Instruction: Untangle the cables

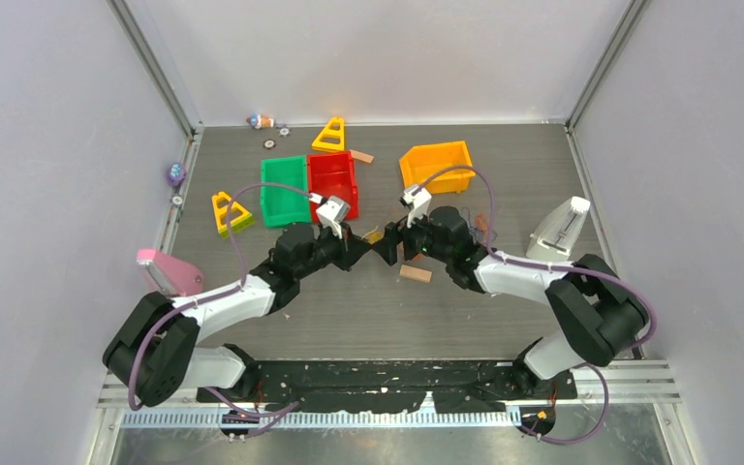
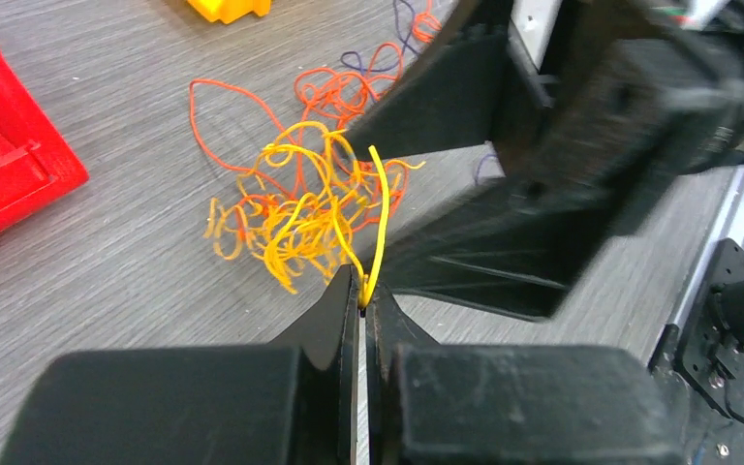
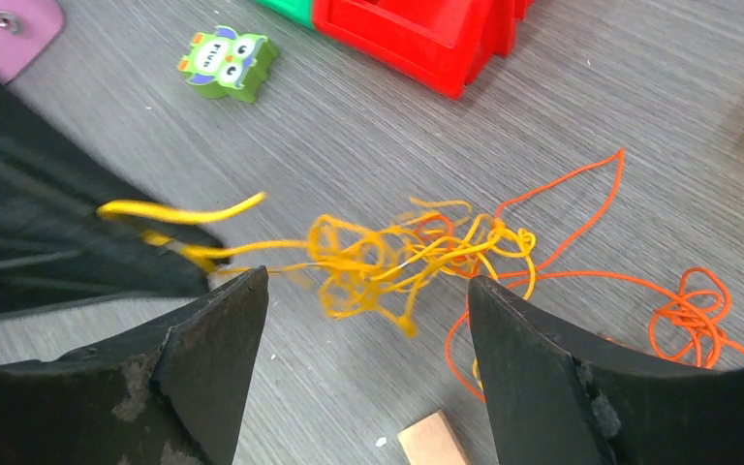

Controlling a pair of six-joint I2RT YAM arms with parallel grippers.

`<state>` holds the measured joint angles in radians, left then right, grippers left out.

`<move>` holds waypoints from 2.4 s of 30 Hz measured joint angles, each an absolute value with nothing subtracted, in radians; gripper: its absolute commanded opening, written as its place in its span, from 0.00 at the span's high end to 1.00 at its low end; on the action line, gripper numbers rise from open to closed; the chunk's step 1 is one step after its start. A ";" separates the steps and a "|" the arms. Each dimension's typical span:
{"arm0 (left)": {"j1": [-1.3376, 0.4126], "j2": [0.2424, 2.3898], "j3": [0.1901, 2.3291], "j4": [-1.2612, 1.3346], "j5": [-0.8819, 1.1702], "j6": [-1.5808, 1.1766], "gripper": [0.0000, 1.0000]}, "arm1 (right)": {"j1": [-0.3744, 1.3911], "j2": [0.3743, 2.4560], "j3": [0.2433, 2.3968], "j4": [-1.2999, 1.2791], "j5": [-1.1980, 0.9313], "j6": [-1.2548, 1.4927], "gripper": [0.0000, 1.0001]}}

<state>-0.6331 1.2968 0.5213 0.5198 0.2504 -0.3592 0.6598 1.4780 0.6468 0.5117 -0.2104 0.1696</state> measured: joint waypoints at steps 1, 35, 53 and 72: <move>-0.633 1.290 0.514 0.528 0.252 -0.359 1.00 | 0.661 1.492 0.661 0.498 -0.207 0.168 0.21; -0.639 1.030 0.355 0.470 -0.472 -0.403 0.39 | 0.496 1.541 0.735 0.176 0.296 0.389 0.95; -0.639 1.222 0.458 0.533 0.066 -0.308 0.04 | 0.513 1.497 0.595 0.671 -0.467 0.366 0.94; -0.477 1.513 0.593 0.525 0.395 -0.637 0.34 | 0.616 1.501 0.650 0.520 -0.368 0.228 0.95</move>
<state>-0.4767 1.5127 0.5926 0.5251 0.3950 -0.6373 0.6163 1.5009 0.6498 0.5198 -0.3679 0.2283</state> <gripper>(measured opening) 0.696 0.090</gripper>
